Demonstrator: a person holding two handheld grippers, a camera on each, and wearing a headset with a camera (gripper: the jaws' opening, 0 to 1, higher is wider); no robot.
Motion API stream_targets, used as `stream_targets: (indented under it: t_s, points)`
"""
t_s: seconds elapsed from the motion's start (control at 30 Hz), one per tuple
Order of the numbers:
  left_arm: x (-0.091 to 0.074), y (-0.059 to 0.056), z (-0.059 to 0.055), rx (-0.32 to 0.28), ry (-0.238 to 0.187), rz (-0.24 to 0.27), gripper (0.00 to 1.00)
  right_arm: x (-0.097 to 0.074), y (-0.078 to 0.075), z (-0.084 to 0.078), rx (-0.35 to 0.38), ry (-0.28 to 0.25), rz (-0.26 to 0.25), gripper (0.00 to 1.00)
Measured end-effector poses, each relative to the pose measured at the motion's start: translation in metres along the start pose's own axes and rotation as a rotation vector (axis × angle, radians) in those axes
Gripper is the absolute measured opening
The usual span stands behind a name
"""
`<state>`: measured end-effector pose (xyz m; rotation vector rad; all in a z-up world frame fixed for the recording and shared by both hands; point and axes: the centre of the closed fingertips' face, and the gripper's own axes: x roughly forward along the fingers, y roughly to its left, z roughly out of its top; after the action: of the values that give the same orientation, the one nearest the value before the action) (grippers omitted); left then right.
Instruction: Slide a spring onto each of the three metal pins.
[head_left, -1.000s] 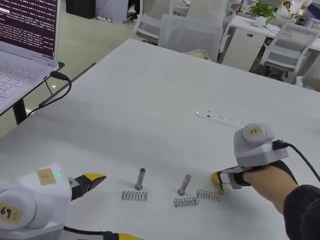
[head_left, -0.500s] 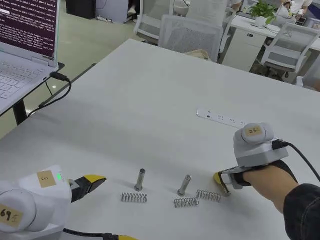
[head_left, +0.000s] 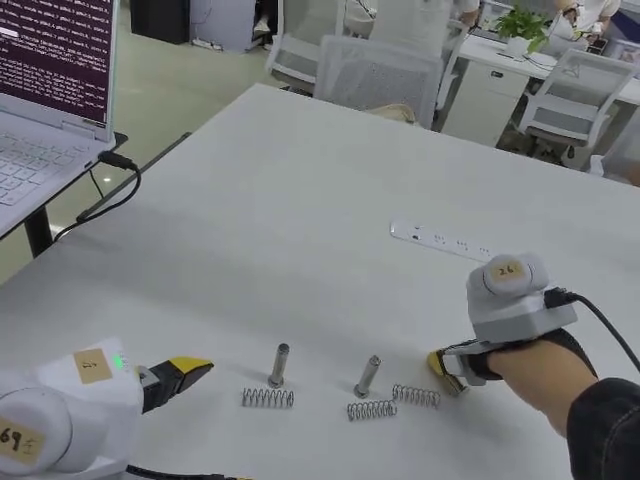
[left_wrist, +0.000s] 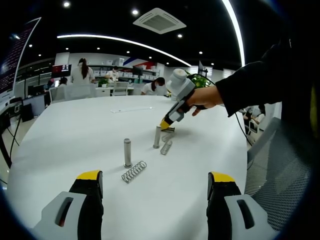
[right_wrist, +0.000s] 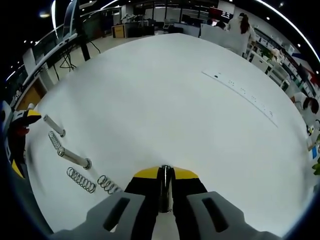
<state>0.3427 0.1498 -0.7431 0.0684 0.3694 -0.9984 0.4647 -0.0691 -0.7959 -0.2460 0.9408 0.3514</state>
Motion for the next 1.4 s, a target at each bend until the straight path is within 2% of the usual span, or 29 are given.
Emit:
stream_targets:
  t_s: [0.3,0.47,0.83,1.4]
  points:
    - [0.000,0.001,0.002,0.001,-0.008,0.001,0.83,-0.006,0.002,-0.006,0.008,-0.006,0.009,0.06]
    - [0.000,0.000,0.003,0.005,-0.010,-0.002,0.83,-0.013,0.002,-0.004,0.019,-0.029,0.013,0.06]
    - [0.001,-0.003,0.009,0.018,-0.018,-0.011,0.84,-0.028,0.001,-0.001,0.025,-0.064,0.014,0.06]
    - [0.003,-0.010,0.017,0.045,-0.028,-0.029,0.83,-0.049,0.001,-0.008,0.054,-0.106,0.006,0.06]
